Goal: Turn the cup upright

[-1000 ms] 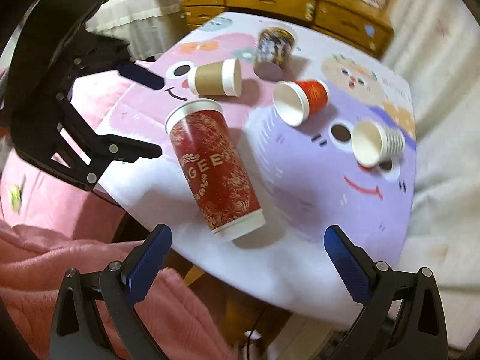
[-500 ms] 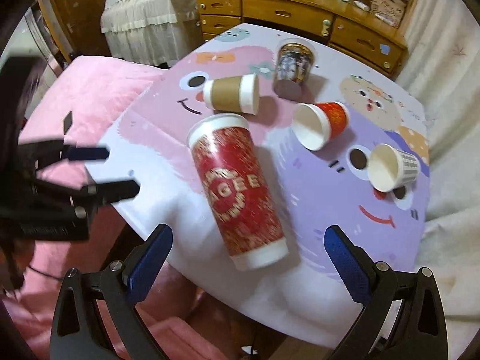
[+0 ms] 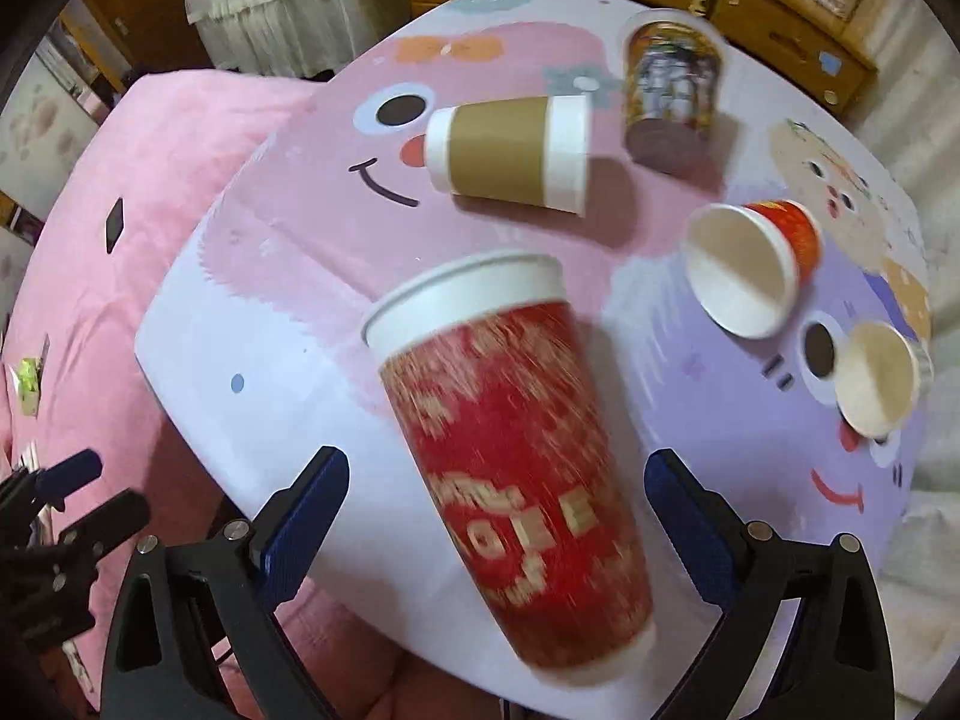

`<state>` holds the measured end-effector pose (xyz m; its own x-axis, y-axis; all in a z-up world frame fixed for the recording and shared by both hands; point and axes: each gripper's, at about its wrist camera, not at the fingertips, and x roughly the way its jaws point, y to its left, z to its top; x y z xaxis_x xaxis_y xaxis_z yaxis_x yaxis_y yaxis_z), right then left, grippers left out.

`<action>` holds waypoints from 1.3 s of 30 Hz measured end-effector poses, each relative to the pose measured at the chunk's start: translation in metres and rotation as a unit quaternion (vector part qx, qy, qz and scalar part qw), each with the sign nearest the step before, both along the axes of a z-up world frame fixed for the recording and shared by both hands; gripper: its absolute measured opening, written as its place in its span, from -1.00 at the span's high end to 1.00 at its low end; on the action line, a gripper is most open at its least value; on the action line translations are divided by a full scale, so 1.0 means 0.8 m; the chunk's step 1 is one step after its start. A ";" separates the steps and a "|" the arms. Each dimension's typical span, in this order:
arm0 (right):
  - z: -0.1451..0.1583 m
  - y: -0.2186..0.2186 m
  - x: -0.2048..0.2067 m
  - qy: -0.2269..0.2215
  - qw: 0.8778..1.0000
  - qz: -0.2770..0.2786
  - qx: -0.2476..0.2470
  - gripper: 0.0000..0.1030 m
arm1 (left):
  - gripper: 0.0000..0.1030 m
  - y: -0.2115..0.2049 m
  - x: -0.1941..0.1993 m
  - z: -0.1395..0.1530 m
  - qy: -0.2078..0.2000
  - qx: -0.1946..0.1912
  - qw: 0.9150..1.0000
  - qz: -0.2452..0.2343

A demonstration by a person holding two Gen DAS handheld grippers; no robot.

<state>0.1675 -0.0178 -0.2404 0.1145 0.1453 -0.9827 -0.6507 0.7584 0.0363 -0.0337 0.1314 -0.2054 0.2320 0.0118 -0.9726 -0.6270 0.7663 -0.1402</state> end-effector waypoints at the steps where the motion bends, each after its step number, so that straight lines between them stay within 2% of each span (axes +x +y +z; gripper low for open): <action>1: -0.006 0.007 0.002 0.000 1.000 0.001 -0.011 -0.90 | -0.43 0.003 -0.002 -0.001 0.006 0.006 1.000 -0.001; 6: -0.038 0.027 0.026 0.011 0.999 -0.011 -0.040 -0.90 | -0.43 0.015 0.002 0.008 0.011 0.015 1.000 -0.001; 11: -0.051 0.038 0.046 0.013 0.999 -0.002 -0.029 -0.83 | -0.43 0.021 0.019 0.008 0.021 0.020 0.999 -0.024; 17: -0.048 0.041 0.051 0.024 1.000 0.006 -0.005 -0.78 | -0.43 0.015 0.051 0.018 0.018 0.033 0.997 -0.065; 21: -0.040 0.034 0.045 0.001 1.000 0.011 0.010 -0.70 | -0.43 0.007 0.068 0.023 0.014 0.032 0.996 -0.081; 26: -0.003 0.010 0.030 -0.056 0.996 0.010 0.065 -0.64 | -0.43 -0.010 0.080 0.034 0.000 0.059 0.993 -0.105; 31: 0.036 -0.029 0.012 -0.120 0.984 0.003 0.134 -0.62 | -0.43 -0.020 0.090 0.055 -0.032 0.069 0.991 -0.106; 39: 0.061 -0.103 -0.011 -0.156 0.960 -0.047 0.226 -0.60 | -0.43 -0.040 0.093 0.067 -0.042 0.073 0.992 -0.096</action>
<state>0.1583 -0.1000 -0.1915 0.4272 0.5229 -0.7376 -0.6128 0.7673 0.1891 0.0403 0.0991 -0.1519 0.3237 0.0986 -0.9410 -0.4591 0.8860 -0.0651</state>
